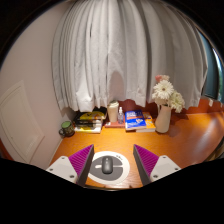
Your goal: Arrange mouse
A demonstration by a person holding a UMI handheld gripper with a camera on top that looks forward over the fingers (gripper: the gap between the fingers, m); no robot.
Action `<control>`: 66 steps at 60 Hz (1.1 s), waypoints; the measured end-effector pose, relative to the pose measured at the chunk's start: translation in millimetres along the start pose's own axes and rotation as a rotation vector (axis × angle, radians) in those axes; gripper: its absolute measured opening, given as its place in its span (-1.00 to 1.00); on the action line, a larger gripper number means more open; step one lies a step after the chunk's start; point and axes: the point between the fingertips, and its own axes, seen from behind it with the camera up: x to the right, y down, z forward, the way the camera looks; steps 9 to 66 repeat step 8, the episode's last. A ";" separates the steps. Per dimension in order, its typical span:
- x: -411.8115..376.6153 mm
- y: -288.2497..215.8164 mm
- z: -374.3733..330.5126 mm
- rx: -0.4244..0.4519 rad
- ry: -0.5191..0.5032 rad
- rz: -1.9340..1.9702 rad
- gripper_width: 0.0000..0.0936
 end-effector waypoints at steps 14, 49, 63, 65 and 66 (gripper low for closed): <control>-6.5 6.9 -5.1 -0.010 -0.021 -0.003 0.66; -6.5 6.9 -5.1 -0.010 -0.021 -0.003 0.66; -6.5 6.9 -5.1 -0.010 -0.021 -0.003 0.66; -6.5 6.9 -5.1 -0.010 -0.021 -0.003 0.66; -6.5 6.9 -5.1 -0.010 -0.021 -0.003 0.66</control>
